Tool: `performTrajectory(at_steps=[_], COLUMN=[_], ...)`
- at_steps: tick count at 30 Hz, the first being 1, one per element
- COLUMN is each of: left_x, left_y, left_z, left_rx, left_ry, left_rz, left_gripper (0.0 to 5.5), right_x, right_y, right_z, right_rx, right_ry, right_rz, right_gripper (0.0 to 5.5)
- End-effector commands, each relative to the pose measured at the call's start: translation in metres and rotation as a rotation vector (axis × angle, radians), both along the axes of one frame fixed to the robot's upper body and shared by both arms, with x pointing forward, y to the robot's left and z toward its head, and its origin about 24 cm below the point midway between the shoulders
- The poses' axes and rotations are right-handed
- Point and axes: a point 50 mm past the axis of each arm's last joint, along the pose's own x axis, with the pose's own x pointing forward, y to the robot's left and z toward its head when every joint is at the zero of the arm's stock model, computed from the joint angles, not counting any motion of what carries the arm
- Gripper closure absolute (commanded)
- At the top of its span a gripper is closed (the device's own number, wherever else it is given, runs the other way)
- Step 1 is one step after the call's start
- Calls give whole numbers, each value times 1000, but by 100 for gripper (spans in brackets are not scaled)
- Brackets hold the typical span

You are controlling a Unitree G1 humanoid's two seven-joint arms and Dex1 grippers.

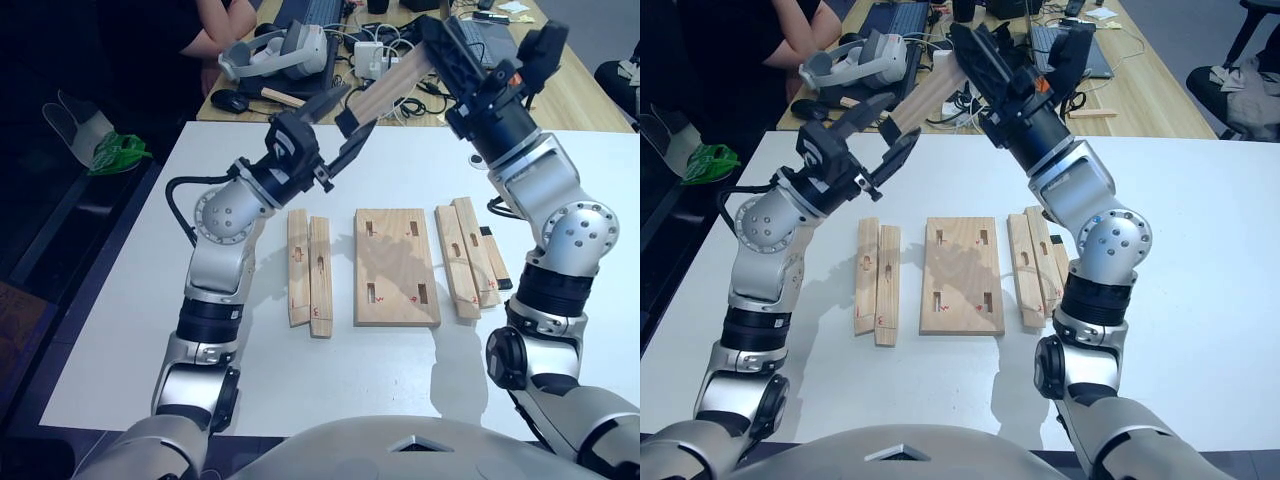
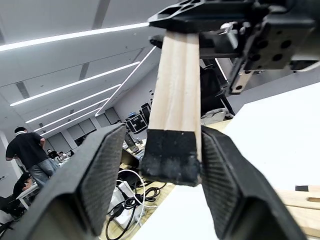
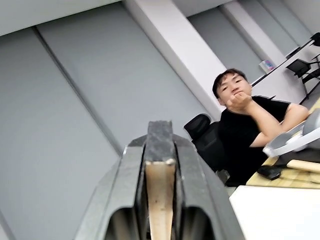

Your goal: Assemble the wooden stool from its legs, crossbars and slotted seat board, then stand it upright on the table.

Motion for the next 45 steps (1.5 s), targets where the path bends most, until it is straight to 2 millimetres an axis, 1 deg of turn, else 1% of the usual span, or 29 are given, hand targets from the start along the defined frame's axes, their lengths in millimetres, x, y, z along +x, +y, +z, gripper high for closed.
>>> performTrajectory(at_steps=[1, 2, 3, 4, 5, 6, 8, 9, 10, 12, 14, 17, 19, 21, 23, 25, 29, 31, 34, 37, 41, 45], left_x=[18, 19, 17, 14, 10, 5, -4, -9, -14, -20, -22, -20, -18, -16, -16, -17, -18, -18, -17, -17, -18, -20], left_y=[65, 82, 104, 119, 126, 126, 109, 96, 85, 65, 57, 61, 66, 67, 64, 62, 62, 61, 60, 59, 60, 60], left_z=[-8, -13, -22, -30, -37, -44, -53, -58, -62, -68, -68, -68, -66, -65, -65, -65, -67, -67, -67, -67, -68, -70], left_rx=[-101, -131, -211, -295, -412, -519, -646, -680, -701, -711, -708, -708, -714, -713, -705, -697, -687, -681, -676, -670, -664, -663], left_ry=[58, 86, 144, 196, 261, 318, 397, 440, 476, 538, 568, 580, 579, 581, 586, 596, 610, 614, 618, 621, 623, 625], left_rz=[369, 459, 585, 672, 728, 749, 704, 663, 630, 577, 553, 572, 591, 596, 585, 577, 577, 574, 568, 565, 568, 575], left_gripper=[241, 223, 208, 189, 181, 160, 158, 158, 158, 158, 158, 158, 158, 158, 158, 158, 158, 158, 158, 158, 158, 158], right_x=[-2, -6, -15, -23, -31, -39, -50, -55, -60, -67, -72, -75, -73, -69, -65, -63, -61, -60, -61, -65, -72, -78], right_y=[-19, -22, -28, -36, -49, -62, -85, -95, -103, -112, -110, -96, -87, -77, -68, -66, -63, -58, -56, -57, -61, -59], right_z=[7, 6, -2, -11, -23, -32, -47, -55, -62, -79, -97, -117, -126, -133, -138, -143, -142, -141, -144, -146, -138, -135], right_rx=[-80, -138, -215, -265, -304, -324, -314, -308, -310, -348, -414, -526, -598, -710, -798, -836, -835, -845, -863, -886, -901, -918], right_ry=[-35, -54, -50, -27, 15, 61, 151, 197, 236, 301, 341, 348, 335, 302, 254, 252, 220, 193, 206, 229, 221, 230], right_rz=[-276, -332, -393, -440, -484, -510, -534, -545, -558, -589, -601, -598, -610, -632, -659, -690, -729, -730, -720, -712, -722, -703], right_gripper=[510, 510, 510, 510, 510, 510, 510, 510, 510, 510, 510, 510, 510, 510, 510, 510, 510, 510, 510, 510, 510, 510])
